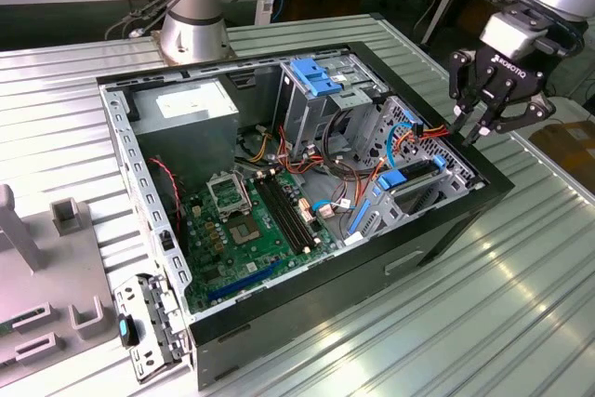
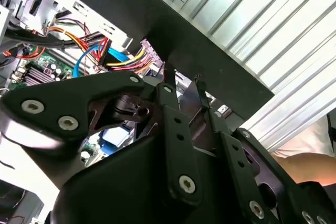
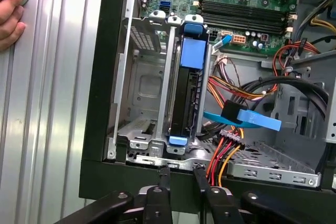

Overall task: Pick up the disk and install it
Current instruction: 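Insert the first disk wire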

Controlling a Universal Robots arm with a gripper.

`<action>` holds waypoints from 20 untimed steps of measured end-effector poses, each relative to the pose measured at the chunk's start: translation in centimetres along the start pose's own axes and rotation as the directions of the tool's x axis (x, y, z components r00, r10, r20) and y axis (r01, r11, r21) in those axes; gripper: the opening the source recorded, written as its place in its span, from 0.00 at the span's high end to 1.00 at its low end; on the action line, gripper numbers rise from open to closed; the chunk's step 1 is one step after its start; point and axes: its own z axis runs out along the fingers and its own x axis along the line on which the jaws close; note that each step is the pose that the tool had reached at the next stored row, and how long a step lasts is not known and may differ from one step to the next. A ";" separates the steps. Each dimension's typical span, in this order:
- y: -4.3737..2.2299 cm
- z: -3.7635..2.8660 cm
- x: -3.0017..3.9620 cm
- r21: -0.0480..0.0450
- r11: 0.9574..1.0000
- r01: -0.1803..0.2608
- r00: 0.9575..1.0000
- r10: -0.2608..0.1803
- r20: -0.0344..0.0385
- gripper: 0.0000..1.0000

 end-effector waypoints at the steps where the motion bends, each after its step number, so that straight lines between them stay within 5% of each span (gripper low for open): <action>1: -0.01 0.00 0.00 0.000 1.000 0.020 1.000 -0.020 0.000 0.69; 4: -0.02 0.03 0.00 0.003 0.990 0.139 0.990 -0.139 0.001 0.69; 6: -0.01 0.04 0.00 0.004 0.985 0.172 0.985 -0.172 0.001 0.69; 7: -0.01 0.05 0.00 0.005 0.977 0.213 0.977 -0.213 0.001 0.69; 10: 0.02 0.06 0.07 0.017 0.961 0.275 0.961 -0.275 0.026 0.69; 13: 0.02 0.08 0.07 0.020 0.943 0.332 0.943 -0.333 0.030 0.69; 17: 0.03 0.12 0.08 0.026 0.875 0.484 0.874 -0.485 0.033 0.69; 18: 0.02 0.13 0.08 0.028 0.855 0.518 0.854 -0.519 0.034 0.69; 20: 0.02 0.15 0.08 0.031 0.808 0.589 0.807 -0.590 0.035 0.69</action>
